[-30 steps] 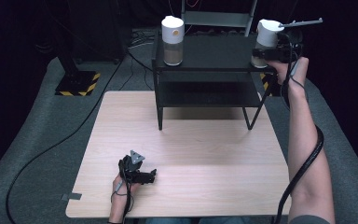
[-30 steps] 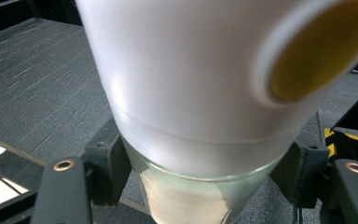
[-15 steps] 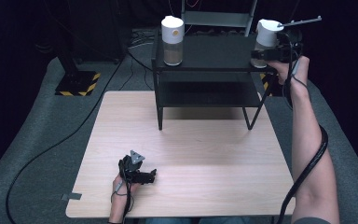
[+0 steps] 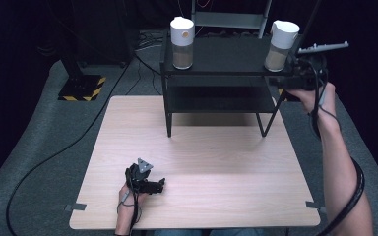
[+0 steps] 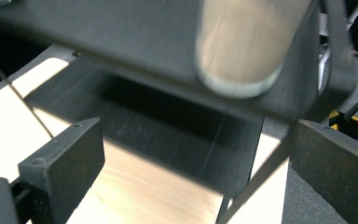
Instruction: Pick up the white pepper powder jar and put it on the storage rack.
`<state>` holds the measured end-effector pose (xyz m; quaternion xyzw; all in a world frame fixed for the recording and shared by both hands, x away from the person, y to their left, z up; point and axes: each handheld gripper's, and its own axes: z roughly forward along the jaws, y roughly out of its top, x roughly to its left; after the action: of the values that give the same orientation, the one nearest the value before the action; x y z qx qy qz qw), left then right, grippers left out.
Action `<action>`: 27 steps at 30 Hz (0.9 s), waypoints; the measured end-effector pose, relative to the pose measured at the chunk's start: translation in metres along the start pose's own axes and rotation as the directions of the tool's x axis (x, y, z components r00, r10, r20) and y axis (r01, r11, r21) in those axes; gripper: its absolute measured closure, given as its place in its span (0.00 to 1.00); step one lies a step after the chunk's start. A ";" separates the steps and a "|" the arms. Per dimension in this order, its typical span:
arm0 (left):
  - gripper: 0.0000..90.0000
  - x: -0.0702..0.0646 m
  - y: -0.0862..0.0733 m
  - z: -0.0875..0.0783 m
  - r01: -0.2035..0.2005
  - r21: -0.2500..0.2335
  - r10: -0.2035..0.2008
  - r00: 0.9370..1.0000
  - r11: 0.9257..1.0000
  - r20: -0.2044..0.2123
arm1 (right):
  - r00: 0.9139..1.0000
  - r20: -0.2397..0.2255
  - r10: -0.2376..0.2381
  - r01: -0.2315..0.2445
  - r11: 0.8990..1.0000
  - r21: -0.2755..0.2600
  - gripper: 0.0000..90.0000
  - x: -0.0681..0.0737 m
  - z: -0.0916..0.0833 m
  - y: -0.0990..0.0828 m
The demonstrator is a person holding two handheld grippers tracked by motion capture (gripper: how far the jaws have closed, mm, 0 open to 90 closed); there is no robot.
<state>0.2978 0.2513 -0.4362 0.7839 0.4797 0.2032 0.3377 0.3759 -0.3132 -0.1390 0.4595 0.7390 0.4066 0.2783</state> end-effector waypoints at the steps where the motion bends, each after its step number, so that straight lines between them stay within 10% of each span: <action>1: 0.02 0.000 0.000 0.000 0.000 0.000 0.000 1.000 1.000 0.000 | 1.000 -0.002 -0.003 0.003 1.000 0.001 0.02 0.001 -0.002 -0.009; 10: 0.02 0.000 0.000 0.000 0.000 -0.001 0.000 1.000 1.000 0.000 | 1.000 -0.004 -0.015 0.016 0.995 0.099 0.00 0.014 0.008 -0.097; 16: 0.02 0.000 0.000 0.000 0.000 0.000 0.000 1.000 1.000 0.000 | 0.998 -0.024 0.062 -0.056 0.980 0.191 0.00 0.023 0.038 -0.178; 27: 0.02 0.000 0.000 0.000 0.000 -0.001 0.000 1.000 1.000 0.000 | 0.991 0.054 0.122 -0.129 0.980 0.149 0.00 0.061 0.065 -0.285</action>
<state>0.2979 0.2513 -0.4363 0.7839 0.4795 0.2033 0.3379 0.2722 -0.3059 -0.4186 0.5340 0.7310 0.3556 0.2326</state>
